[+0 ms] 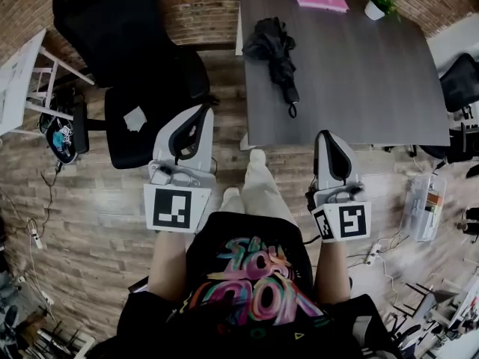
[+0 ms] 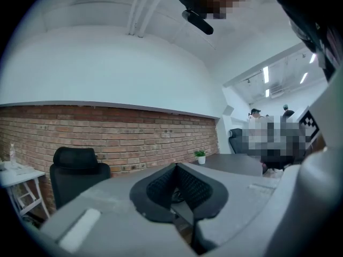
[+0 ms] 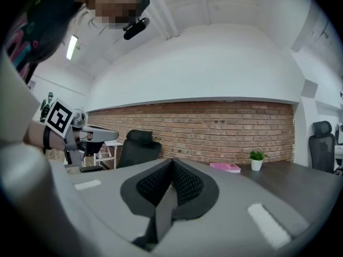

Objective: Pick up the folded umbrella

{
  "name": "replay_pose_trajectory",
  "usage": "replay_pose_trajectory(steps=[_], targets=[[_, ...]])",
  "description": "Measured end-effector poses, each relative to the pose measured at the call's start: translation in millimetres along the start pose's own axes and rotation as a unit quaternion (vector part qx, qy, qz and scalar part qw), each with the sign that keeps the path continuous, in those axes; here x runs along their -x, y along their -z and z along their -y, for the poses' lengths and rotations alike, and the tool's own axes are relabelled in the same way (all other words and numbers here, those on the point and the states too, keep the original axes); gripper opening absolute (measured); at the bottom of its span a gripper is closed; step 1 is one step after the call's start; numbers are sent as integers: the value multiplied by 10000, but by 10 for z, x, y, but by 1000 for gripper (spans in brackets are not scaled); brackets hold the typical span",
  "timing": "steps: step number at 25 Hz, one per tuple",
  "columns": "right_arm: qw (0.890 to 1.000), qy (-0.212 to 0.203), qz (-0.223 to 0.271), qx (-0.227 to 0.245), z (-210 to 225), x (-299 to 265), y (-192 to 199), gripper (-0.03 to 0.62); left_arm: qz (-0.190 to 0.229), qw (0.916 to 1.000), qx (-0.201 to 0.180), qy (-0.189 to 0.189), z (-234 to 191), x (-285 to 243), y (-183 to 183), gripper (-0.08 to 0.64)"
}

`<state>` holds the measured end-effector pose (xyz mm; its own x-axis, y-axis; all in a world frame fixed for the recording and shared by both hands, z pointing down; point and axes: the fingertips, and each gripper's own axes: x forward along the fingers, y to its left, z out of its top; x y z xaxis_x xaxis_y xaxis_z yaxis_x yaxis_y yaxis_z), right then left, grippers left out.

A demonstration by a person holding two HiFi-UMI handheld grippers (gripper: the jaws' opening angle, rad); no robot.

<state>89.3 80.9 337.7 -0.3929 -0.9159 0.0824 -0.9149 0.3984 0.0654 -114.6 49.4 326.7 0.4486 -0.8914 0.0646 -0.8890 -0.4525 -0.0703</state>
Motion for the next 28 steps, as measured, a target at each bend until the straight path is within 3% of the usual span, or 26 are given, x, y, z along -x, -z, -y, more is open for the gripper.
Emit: replay_pose_trajectory(steps=[16,28], targets=[[9966,-788,240,29,1082,-1478,-211,0,-49,9989,-148,-434,-161,-1609,-239,2],[9936,-1118,136,-106,1485,-2040,-103,0,-192,9969,-202,-738,-338,-2188,-246,2]])
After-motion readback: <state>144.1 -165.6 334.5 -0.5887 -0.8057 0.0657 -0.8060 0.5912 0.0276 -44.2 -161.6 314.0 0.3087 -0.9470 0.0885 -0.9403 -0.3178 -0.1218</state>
